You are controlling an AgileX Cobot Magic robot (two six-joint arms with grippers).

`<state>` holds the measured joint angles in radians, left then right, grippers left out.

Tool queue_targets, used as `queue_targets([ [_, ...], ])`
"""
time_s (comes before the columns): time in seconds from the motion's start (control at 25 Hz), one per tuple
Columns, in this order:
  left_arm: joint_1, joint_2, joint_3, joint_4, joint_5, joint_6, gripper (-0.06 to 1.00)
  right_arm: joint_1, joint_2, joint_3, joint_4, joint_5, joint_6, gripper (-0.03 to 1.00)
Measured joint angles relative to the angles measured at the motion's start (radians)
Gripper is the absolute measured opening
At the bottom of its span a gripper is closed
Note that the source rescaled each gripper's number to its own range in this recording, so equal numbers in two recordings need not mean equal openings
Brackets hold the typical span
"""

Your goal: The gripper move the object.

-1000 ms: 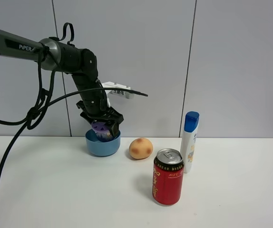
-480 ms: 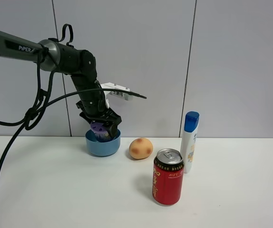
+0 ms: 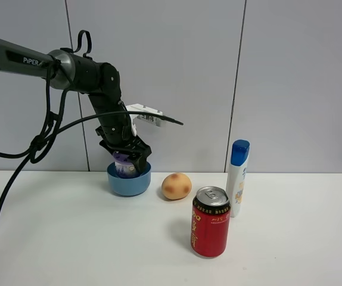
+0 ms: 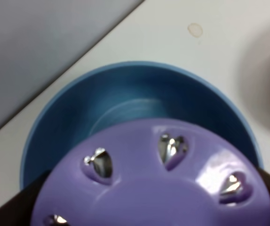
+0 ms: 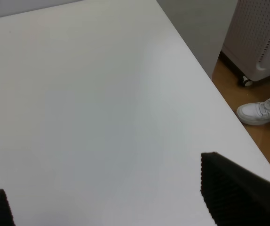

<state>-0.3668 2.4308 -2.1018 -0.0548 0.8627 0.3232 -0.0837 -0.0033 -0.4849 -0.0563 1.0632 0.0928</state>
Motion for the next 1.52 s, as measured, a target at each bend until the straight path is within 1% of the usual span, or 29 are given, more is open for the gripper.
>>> queue_targets([
  [0.08,0.0,0.0,0.0,0.0,0.0,0.002,0.09,0.0,0.0,0.0,0.0,0.0,0.0,1.0],
  [0.16,0.0,0.0,0.0,0.0,0.0,0.002,0.16,0.0,0.0,0.0,0.0,0.0,0.0,1.0],
  [0.24,0.0,0.0,0.0,-0.003,0.0,0.002,0.2,0.0,0.0,0.0,0.0,0.0,0.0,1.0],
  [0.44,-0.004,-0.003,0.0,0.002,0.011,0.002,0.21,0.0,0.0,0.0,0.0,0.0,0.0,1.0],
  [0.56,-0.015,-0.035,-0.006,0.023,0.036,0.002,0.21,0.0,0.0,0.0,0.0,0.0,0.0,1.0],
  [0.68,-0.025,-0.097,-0.056,0.055,0.108,0.001,0.21,0.0,0.0,0.0,0.0,0.0,0.0,1.0],
  [0.88,-0.03,-0.226,-0.168,0.094,0.299,-0.022,0.21,0.0,0.0,0.0,0.0,0.0,0.0,1.0],
  [1.0,-0.03,-0.308,-0.177,0.133,0.338,-0.045,0.21,0.0,0.0,0.0,0.0,0.0,0.0,1.0],
  [1.08,-0.03,-0.374,-0.161,0.161,0.341,-0.065,0.21,0.0,0.0,0.0,0.0,0.0,0.0,1.0],
  [1.24,-0.017,-0.522,-0.076,0.18,0.345,-0.125,0.21,0.0,0.0,0.0,0.0,0.0,0.0,1.0],
  [1.4,0.031,-0.685,0.039,0.202,0.348,-0.188,0.21,0.0,0.0,0.0,0.0,0.0,0.0,1.0],
  [1.52,0.078,-0.807,0.162,0.209,0.349,-0.219,0.21,0.0,0.0,0.0,0.0,0.0,0.0,1.0],
])
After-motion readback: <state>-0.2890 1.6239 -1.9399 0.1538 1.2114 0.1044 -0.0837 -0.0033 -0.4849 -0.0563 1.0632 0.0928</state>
